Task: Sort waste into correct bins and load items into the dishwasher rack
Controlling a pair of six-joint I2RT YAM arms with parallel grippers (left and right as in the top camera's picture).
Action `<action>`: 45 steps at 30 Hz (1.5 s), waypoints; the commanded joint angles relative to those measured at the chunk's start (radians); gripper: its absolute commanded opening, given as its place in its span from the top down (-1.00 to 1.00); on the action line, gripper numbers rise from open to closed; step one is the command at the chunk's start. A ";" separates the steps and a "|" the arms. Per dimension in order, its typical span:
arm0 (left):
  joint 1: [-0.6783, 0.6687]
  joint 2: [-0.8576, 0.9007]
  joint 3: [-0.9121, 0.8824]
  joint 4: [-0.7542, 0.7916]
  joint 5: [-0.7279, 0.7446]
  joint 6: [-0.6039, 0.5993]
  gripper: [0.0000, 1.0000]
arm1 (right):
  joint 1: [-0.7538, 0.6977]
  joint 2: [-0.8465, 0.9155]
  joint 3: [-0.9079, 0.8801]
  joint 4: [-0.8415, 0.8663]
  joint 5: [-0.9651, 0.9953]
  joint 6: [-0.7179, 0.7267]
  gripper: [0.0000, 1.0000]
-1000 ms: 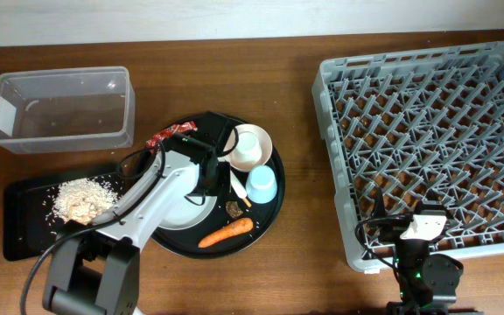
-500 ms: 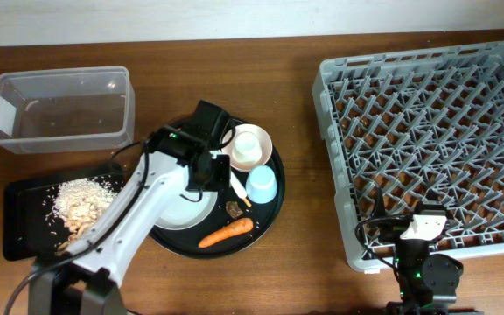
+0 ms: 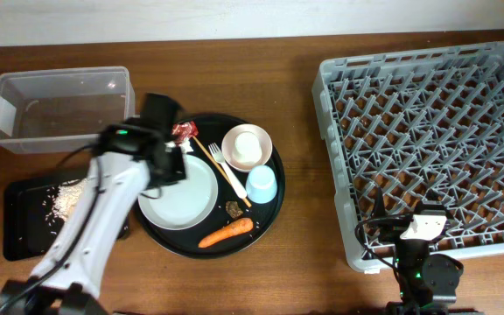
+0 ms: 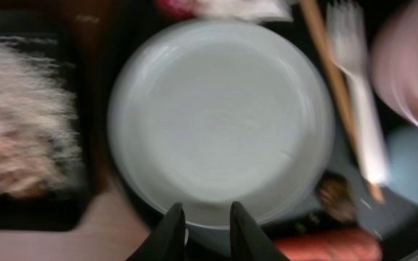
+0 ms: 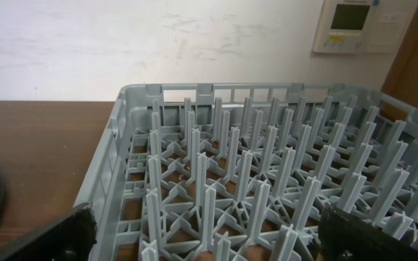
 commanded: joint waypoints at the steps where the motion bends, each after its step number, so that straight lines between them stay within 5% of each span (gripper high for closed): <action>1: 0.148 -0.028 0.016 -0.020 -0.190 -0.008 0.56 | -0.006 -0.004 -0.006 -0.005 0.012 -0.006 -0.97; 4: 0.235 -0.013 0.013 0.003 -0.231 -0.060 0.41 | -0.006 -0.004 -0.006 -0.005 0.012 -0.006 -0.97; 5: 0.276 -0.002 0.013 0.024 -0.230 -0.060 0.05 | -0.006 -0.004 -0.006 -0.005 0.012 -0.006 -0.97; 6: 0.301 0.006 0.013 0.032 -0.230 -0.059 -0.65 | -0.006 -0.004 -0.006 -0.005 0.012 -0.006 -0.97; 7: 0.323 0.015 0.013 0.032 -0.230 -0.058 -0.97 | -0.006 -0.004 -0.006 -0.005 0.012 -0.006 -0.97; 8: 0.352 0.022 0.013 0.026 -0.229 -0.059 -0.94 | -0.006 -0.004 -0.006 -0.005 0.012 -0.006 -0.97; 9: 0.376 0.026 0.013 0.019 -0.215 -0.059 -0.53 | -0.006 -0.004 -0.006 -0.005 0.012 -0.006 -0.97; 10: 0.394 0.026 0.013 0.012 -0.194 -0.059 0.22 | -0.006 -0.004 -0.006 -0.005 0.012 -0.006 -0.97; 11: 0.408 0.026 0.014 0.009 -0.171 -0.058 0.43 | -0.006 -0.004 -0.006 -0.005 0.012 -0.006 -0.97; 12: 0.420 0.024 0.014 0.009 -0.158 -0.058 0.45 | -0.006 -0.004 -0.006 -0.005 0.012 -0.006 -0.97; 13: 0.432 0.024 0.014 0.009 -0.158 -0.058 0.15 | -0.006 -0.004 -0.006 -0.005 0.012 -0.006 -0.97; 14: 0.438 0.024 0.014 0.009 -0.157 -0.059 -0.83 | -0.006 -0.004 -0.006 -0.005 0.012 -0.006 -0.97; 16: 0.442 0.024 0.014 0.009 -0.146 -0.058 -0.43 | -0.006 -0.004 -0.006 -0.005 0.012 -0.006 -0.97; 17: 0.442 0.024 0.014 0.009 -0.142 -0.058 -0.42 | -0.006 -0.004 -0.006 -0.005 0.012 -0.006 -0.97; 19: 0.442 0.024 0.014 0.009 -0.135 -0.058 0.21 | -0.006 -0.004 -0.006 -0.005 0.012 -0.006 -0.97; 20: 0.442 0.024 0.014 0.009 -0.135 -0.058 0.22 | -0.006 -0.004 -0.006 -0.005 0.012 -0.006 -0.97; 22: 0.442 0.024 0.014 0.009 -0.124 -0.058 0.88 | -0.006 -0.004 -0.006 -0.005 0.012 -0.006 -0.97; 23: 0.442 0.024 0.014 0.009 -0.103 -0.058 0.72 | -0.006 -0.004 -0.006 -0.005 0.012 -0.006 -0.97; 24: 0.442 0.024 0.014 0.005 -0.055 -0.042 -0.98 | -0.006 -0.004 -0.006 -0.005 0.012 -0.006 -0.97; 25: 0.442 0.024 0.014 0.005 -0.013 0.003 0.29 | -0.006 -0.004 -0.006 -0.005 0.012 -0.006 -0.97; 26: 0.442 0.024 0.014 0.005 0.023 0.034 0.99 | -0.006 -0.004 -0.006 -0.005 0.012 -0.006 -0.97; 27: 0.442 0.024 0.014 0.005 0.079 0.062 0.99 | -0.006 -0.004 -0.006 -0.005 0.012 -0.006 -0.97; 29: 0.439 0.024 0.014 -0.006 0.283 0.147 0.45 | -0.006 -0.004 -0.006 -0.005 0.012 -0.006 -0.97; 33: 0.367 0.024 0.014 -0.063 0.650 0.397 0.15 | -0.006 -0.004 -0.006 -0.005 0.012 -0.006 -0.97; 36: 0.256 0.024 0.013 -0.097 0.654 0.427 -0.52 | -0.006 -0.004 -0.006 -0.005 0.012 -0.006 -0.97; 41: 0.005 0.024 0.013 -0.127 0.534 0.431 -0.47 | -0.006 -0.004 -0.006 -0.005 0.012 -0.006 -0.97; 45: -0.200 0.025 0.013 -0.122 0.462 0.423 -0.65 | -0.006 -0.004 -0.006 -0.005 0.012 -0.006 -0.97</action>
